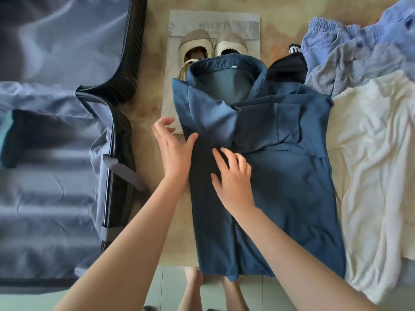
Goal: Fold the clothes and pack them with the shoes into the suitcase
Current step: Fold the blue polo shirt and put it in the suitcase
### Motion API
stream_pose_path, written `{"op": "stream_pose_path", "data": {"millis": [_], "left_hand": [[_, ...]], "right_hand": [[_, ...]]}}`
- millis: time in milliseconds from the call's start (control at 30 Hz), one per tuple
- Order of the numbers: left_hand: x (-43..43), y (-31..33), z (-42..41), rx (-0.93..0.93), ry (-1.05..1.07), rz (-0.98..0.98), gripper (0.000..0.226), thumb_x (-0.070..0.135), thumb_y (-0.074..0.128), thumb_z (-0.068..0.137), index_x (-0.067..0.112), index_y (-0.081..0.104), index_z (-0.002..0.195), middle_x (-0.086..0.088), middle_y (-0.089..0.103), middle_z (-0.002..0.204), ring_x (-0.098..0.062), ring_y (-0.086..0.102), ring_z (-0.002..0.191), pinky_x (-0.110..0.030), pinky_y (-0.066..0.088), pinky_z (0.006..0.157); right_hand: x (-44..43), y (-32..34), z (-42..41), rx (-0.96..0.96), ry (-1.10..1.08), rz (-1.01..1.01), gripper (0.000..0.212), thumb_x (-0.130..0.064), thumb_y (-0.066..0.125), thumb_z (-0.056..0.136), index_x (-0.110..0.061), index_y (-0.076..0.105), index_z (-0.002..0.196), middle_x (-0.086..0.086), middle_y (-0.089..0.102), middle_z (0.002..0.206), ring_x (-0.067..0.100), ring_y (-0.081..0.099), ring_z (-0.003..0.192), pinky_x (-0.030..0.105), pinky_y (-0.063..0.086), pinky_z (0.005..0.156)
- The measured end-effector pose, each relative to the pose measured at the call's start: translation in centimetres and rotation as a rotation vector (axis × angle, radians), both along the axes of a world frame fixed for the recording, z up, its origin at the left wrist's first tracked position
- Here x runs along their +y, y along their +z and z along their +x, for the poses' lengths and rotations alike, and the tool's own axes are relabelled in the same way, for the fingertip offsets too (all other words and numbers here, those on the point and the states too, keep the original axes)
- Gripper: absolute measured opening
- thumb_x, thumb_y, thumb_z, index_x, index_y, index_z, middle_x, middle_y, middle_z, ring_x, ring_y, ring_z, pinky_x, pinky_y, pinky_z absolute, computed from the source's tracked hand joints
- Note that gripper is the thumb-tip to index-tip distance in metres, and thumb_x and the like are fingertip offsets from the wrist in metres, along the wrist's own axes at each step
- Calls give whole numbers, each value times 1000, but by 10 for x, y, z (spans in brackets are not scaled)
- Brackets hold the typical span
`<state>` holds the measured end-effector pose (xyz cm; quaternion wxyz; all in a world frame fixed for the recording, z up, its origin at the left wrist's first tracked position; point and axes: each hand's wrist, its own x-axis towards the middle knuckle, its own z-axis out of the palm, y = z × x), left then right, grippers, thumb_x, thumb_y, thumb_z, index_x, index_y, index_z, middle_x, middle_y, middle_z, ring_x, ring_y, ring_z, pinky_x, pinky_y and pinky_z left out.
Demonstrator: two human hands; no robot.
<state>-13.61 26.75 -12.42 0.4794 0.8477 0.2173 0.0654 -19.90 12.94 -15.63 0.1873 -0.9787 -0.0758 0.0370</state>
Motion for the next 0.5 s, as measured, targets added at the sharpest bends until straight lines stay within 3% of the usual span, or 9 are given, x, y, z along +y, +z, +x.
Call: {"op": "stream_pose_path", "data": {"millis": [100, 267, 367, 433, 500], "left_hand": [[-5, 4, -6, -198, -303, 285, 38, 8, 72, 78, 13, 53, 111, -1, 46, 116, -18, 46, 107, -32, 41, 95], [-21, 5, 10, -296, -662, 579, 46, 2, 51, 90, 14, 52, 135, -9, 41, 146, -26, 38, 133, -35, 30, 110], [-22, 3, 27, -210, -734, 739, 61, -1, 55, 84, 15, 44, 142, -16, 33, 151, -34, 34, 137, -45, 34, 108], [-25, 5, 34, -86, -762, 862, 72, 3, 56, 82, 19, 32, 148, -19, 25, 154, -36, 28, 139, -44, 31, 107], [-31, 9, 36, -11, -764, 869, 73, 6, 57, 83, 19, 28, 149, -20, 23, 154, -37, 26, 139, -45, 29, 107]], "right_hand": [[-4, 9, -4, -11, -27, 56, 65, -20, 64, 86, -15, 38, 145, 4, 39, 148, 22, 35, 127, 38, 36, 98], [-8, 14, 13, -3, -7, 61, 73, -17, 57, 88, -11, 21, 151, 6, 18, 159, 23, 18, 146, 38, 32, 105], [-10, 14, 29, 49, -22, 8, 76, -18, 58, 88, -9, 17, 152, 6, 14, 160, 23, 13, 147, 42, 33, 109], [-11, 16, 36, 72, -10, 4, 74, -17, 57, 89, -10, 17, 152, 5, 13, 160, 23, 13, 147, 42, 30, 110], [-15, 21, 35, 71, -2, 51, 70, -16, 54, 91, -13, 19, 152, 3, 12, 160, 21, 13, 147, 38, 24, 111]]}}
